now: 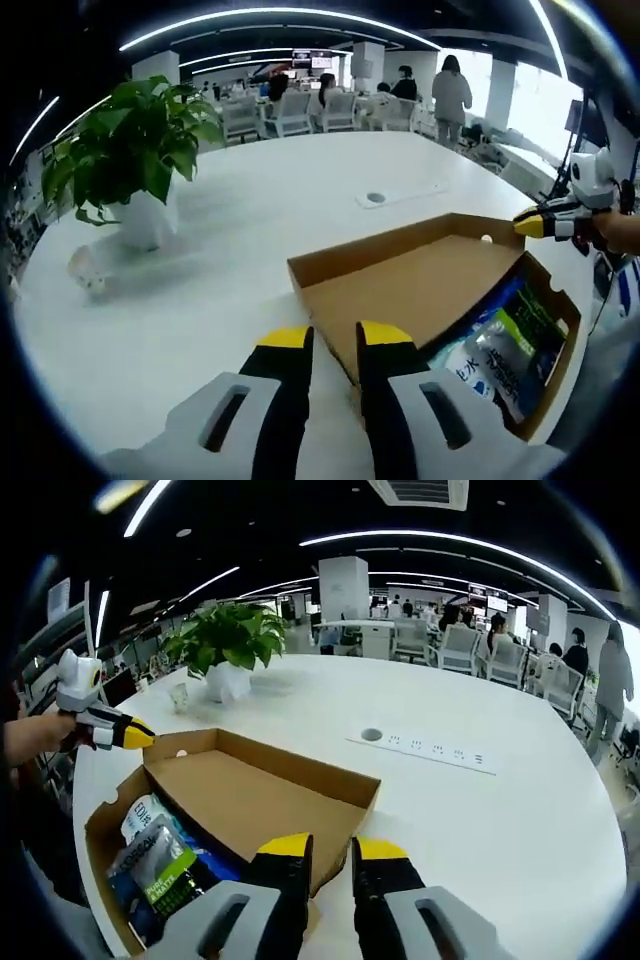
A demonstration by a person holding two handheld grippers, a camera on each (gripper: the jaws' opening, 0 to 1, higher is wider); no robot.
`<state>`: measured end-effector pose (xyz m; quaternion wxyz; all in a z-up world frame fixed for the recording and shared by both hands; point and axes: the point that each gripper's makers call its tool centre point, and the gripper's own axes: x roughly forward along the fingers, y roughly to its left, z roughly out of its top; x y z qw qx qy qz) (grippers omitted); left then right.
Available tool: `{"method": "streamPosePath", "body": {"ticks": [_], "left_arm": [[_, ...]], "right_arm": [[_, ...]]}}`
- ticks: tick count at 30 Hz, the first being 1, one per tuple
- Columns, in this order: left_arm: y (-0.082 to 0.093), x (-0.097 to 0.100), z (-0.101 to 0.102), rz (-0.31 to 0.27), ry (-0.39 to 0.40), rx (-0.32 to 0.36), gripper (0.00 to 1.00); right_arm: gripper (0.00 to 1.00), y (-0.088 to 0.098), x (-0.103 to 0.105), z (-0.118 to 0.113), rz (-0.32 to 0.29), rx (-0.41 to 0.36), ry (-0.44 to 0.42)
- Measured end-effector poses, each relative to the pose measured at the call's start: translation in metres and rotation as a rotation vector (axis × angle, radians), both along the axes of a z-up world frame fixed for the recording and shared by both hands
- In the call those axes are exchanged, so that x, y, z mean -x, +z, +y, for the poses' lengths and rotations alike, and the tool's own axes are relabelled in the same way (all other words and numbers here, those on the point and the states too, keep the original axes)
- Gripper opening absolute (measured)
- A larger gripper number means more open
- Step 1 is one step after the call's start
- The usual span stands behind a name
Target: Operate the shoe box by opening the lid, removing the specified soft item, and placing it in the target area until the item is outside and the box remains undamaged.
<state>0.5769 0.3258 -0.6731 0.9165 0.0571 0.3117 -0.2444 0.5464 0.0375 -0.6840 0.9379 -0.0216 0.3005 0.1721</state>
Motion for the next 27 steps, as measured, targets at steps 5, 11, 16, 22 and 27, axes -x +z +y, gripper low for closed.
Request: {"method": "streamPosePath", "body": {"ticks": [5,11,16,22,27], "left_arm": [[0.002,0.003,0.0,-0.011,-0.003,0.003,0.22],[0.005,0.009,0.0,-0.027,-0.018,0.001,0.29],[0.007,0.016,0.0,-0.033,-0.023,0.009,0.32],[0.01,0.023,0.002,-0.05,-0.036,0.005,0.37],[0.016,0.029,0.002,-0.066,-0.039,0.016,0.39]], "right_arm": [[0.15,0.005,0.002,0.003,-0.011,-0.001,0.017],[0.2,0.009,0.007,0.005,-0.022,0.007,0.044],[0.25,0.014,0.012,0.008,-0.034,0.013,0.069],[0.29,0.016,0.02,0.012,-0.037,0.031,0.108],[0.31,0.019,0.026,0.015,-0.046,0.042,0.139]]}}
